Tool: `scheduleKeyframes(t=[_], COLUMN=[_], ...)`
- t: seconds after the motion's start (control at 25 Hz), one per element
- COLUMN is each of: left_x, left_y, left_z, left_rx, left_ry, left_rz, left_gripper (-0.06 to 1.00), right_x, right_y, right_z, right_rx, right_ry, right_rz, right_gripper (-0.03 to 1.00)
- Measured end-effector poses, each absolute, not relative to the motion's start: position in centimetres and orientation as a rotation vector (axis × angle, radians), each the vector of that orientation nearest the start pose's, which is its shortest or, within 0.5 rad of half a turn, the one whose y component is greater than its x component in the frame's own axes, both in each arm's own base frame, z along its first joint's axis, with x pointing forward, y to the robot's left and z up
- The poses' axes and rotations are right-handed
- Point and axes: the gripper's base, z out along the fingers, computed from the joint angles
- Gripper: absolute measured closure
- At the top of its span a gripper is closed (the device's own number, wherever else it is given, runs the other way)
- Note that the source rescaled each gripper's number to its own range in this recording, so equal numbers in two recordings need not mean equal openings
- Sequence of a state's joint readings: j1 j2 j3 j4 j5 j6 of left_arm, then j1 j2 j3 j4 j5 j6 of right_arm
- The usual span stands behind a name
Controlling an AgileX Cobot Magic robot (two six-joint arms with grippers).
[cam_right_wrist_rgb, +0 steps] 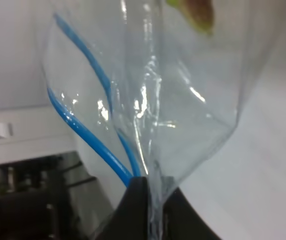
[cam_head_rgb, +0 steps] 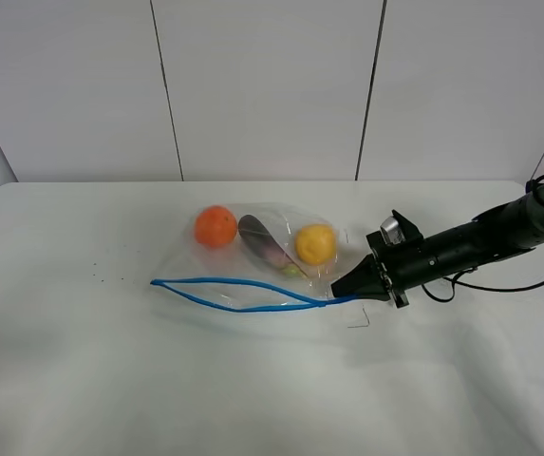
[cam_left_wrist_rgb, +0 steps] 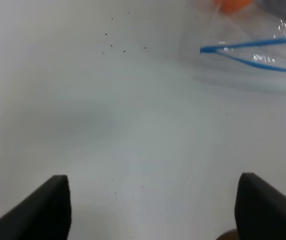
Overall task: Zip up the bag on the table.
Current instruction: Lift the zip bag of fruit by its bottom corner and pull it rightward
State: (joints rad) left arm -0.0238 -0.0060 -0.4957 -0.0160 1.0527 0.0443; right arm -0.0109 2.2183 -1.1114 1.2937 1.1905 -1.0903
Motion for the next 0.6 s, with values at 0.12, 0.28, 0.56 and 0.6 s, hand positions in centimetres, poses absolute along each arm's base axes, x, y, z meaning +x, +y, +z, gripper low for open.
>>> scheduleKeyframes(t=[0.12,0.28,0.56,0.6], left_x=[-0.5,-0.5,-0.5,-0.5], left_y=[-0.1,-0.1,-0.1,-0.1], left_z=[27.7,27.7,27.7,27.7], left_rx=[0.070,0.070,0.070,0.070], left_ry=[2.033,2.033,2.033,2.033], left_rz=[-0.006,-0.006,-0.006,-0.006], left_gripper=[-0.05,-0.05,-0.05,-0.05], right_x=[35.2,35.4,35.5,35.5], right_y=[7.9,7.9,7.9,7.9], right_z=[8.5,9.6,13.8,14.2], right_rx=[-0.105,-0.049,0.006,0.013], right_ry=[2.608,2.598,2.554,2.552], right_rz=[1.657,1.665,1.654,1.654], right_gripper=[0.97,0.97,0.97,0.97])
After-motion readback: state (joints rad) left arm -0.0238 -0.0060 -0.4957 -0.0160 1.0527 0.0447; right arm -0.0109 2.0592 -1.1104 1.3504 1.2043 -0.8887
